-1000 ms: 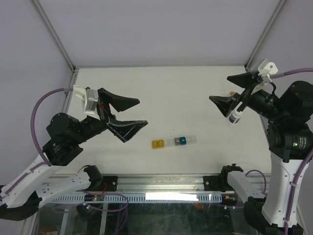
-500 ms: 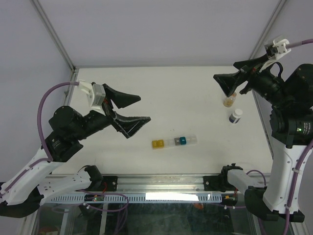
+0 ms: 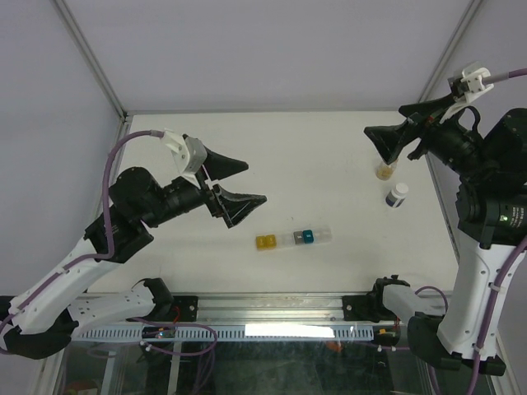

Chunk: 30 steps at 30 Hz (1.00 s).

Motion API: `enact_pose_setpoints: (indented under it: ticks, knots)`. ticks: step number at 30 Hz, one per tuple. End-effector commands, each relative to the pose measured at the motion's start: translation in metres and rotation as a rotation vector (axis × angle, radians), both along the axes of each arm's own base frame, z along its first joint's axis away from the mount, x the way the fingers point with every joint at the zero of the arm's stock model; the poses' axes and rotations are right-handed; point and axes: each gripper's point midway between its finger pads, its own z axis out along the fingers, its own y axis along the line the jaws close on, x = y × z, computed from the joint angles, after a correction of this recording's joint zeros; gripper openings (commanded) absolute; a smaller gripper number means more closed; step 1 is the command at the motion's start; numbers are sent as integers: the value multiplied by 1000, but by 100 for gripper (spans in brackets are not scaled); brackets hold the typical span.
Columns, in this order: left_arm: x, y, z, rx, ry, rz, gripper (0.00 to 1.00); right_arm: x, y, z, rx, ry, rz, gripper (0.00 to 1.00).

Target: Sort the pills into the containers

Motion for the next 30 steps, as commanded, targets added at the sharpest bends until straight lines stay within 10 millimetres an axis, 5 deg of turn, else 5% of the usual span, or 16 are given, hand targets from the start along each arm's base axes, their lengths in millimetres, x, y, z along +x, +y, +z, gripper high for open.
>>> enact_pose_setpoints:
  ticks: [1,17,30]
  knots:
    - [-2,4,29,-46,-55,-5,99,-6,4,0,-5,-19,35,99]
    - [6,-5,44,-118,-34,-2,99,-14,11,-1,-13,-30,33,99]
    - [9,-1,34,-127,9,28,99,-16,18,10,-23,-72,39,99]
